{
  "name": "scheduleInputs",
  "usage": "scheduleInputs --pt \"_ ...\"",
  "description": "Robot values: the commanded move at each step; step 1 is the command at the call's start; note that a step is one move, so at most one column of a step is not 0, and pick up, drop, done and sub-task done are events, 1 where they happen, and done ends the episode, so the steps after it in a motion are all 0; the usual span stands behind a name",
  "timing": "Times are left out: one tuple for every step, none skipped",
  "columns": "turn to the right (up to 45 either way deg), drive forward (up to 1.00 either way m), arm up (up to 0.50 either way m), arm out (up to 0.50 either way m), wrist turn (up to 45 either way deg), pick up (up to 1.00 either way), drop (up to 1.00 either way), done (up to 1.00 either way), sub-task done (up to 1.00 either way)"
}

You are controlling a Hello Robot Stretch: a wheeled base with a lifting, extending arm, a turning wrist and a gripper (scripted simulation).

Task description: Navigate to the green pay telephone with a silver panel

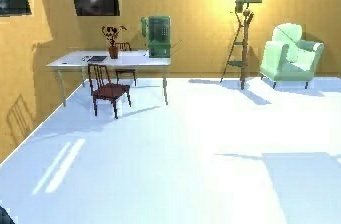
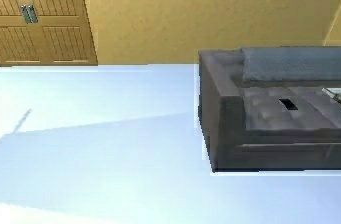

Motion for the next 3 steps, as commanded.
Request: scheduleInputs --pt "0.0 1.0 0.0 0.0 0.0 0.0 0.0 0.0 0.0" --pt "0.0 1.0 0.0 0.0 0.0 0.0 0.0 0.0 0.0" --pt "3.0 0.0 0.0 0.0 0.0 0.0 0.0 0.0 0.0"
